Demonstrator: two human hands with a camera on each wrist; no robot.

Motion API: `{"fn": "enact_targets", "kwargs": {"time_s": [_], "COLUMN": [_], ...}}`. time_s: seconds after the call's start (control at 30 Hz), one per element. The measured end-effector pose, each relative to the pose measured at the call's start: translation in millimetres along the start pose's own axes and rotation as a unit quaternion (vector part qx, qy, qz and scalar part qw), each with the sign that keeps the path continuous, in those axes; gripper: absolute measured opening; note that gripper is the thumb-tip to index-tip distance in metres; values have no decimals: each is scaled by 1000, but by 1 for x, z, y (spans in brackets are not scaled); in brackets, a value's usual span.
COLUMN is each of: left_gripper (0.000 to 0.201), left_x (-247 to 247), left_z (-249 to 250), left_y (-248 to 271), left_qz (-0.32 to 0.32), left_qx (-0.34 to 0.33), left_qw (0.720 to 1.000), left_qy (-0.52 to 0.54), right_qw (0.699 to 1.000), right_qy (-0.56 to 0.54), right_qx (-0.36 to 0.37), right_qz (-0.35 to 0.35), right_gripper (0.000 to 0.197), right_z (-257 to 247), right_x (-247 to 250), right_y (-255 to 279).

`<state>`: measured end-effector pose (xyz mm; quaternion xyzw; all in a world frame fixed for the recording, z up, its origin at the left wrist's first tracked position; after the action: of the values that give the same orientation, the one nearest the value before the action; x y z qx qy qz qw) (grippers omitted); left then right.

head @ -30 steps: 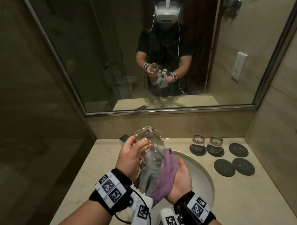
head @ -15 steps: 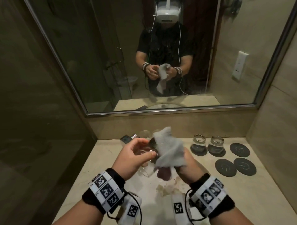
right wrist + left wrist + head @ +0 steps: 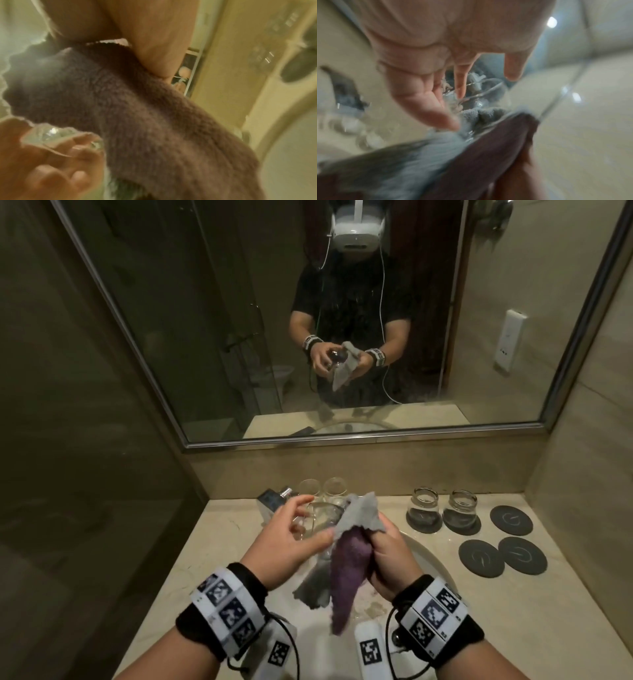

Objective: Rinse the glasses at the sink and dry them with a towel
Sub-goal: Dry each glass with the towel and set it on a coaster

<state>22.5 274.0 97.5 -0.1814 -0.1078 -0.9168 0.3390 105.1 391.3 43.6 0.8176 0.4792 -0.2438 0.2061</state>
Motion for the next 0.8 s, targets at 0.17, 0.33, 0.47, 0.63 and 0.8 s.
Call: {"fn": "enact_targets", "kwargs": {"time_s": [0.17, 0.33, 0.47, 0.63, 0.8], "left_gripper": [53, 54, 53, 50, 62], "left_x": [-8, -8, -8, -8, -13], "left_z": [-5, 27, 26, 14, 28], "left_y": [2, 6, 4, 2, 8], "left_qz": [-38, -49, -84, -72, -93], "left_qx": [123, -187, -140, 37, -165], "left_qw": [953, 979, 985, 983, 980], "left_qy": [276, -71, -56, 166, -59], "right_qw": [980, 987, 982, 982, 993], "right_qy": [165, -62, -112, 167, -44], "right_qx": [105, -92, -103, 77, -81], "right_qz": [-22, -120, -110, -37, -75], "right_gripper": [44, 48, 64, 57, 30], "right_z": [-21, -1, 7, -28, -9], "right_x": [-2, -16, -6, 2, -3], "right_y": [7, 7, 6, 8, 8]}}
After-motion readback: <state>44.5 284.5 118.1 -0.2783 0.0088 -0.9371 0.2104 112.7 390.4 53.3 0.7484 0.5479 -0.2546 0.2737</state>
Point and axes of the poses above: each hand's wrist, its own y-axis away from the middle knuckle, its own x-axis out of the back of the hand, z = x × y, the point moved 7 cm from there along -y, towards the middle knuckle, and after that the axes turned 5 degrees about y, right-handed, at the moved point
